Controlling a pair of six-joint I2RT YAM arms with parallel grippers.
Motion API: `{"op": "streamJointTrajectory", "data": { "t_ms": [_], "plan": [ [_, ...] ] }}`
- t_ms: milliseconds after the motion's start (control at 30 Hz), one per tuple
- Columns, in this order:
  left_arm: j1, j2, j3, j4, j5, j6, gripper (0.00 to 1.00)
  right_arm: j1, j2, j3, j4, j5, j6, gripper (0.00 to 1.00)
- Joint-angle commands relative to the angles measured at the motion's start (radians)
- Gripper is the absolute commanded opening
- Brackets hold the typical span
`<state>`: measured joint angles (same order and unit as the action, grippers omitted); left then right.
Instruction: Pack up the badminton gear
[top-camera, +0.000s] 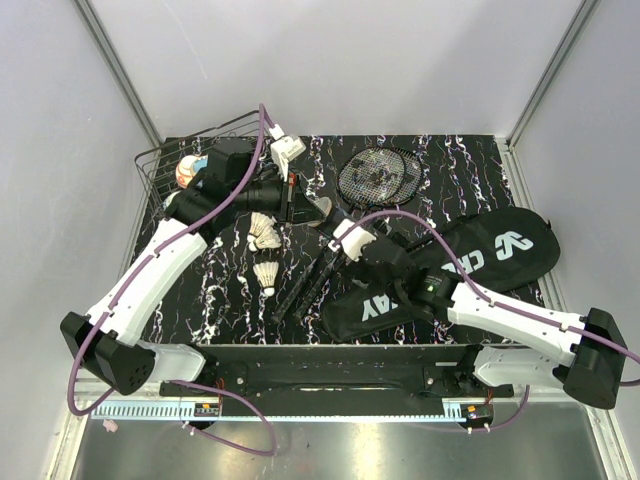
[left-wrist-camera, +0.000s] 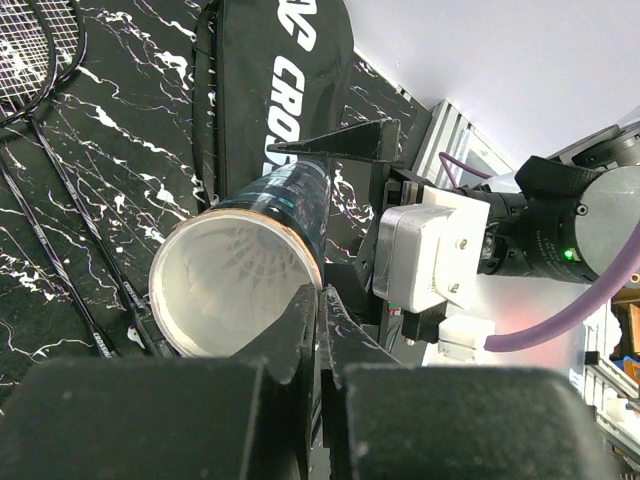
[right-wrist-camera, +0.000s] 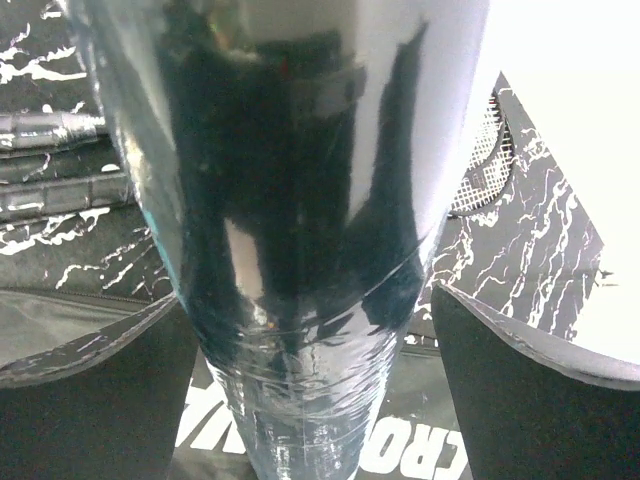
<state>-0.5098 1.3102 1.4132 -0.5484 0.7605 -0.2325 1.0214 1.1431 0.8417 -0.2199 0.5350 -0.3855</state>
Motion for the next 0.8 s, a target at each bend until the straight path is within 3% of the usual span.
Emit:
{"op": "streamJointTrajectory", "data": {
  "t_ms": [0,200,367,533,600,767],
  "plan": [
    [-0.006,-0.034,0.004,0.051,0.029,-0.002,0.0,0.009,0.004,0.077,0.07,0.026,0.045,1.0],
    [-0.007,-0.037,0.0,0.067,0.059,-0.013,0.0,0.009,0.072,0.172,0.106,0.002,-0.026,0.99],
    [-0.007,-0.048,-0.005,0.087,0.071,-0.022,0.0,0.011,0.106,0.197,0.135,0.006,-0.072,0.84],
    [0.014,-0.112,-0.035,0.149,0.045,-0.062,0.0,0.011,0.034,0.025,0.284,0.068,-0.096,0.66],
    [0.045,-0.155,-0.062,0.238,0.072,-0.118,0.0,0.011,-0.006,-0.093,0.386,0.066,-0.127,0.52],
    [0.105,-0.216,-0.125,0.364,0.086,-0.169,0.0,0.009,-0.08,-0.245,0.539,0.102,-0.188,0.43]
  ]
}}
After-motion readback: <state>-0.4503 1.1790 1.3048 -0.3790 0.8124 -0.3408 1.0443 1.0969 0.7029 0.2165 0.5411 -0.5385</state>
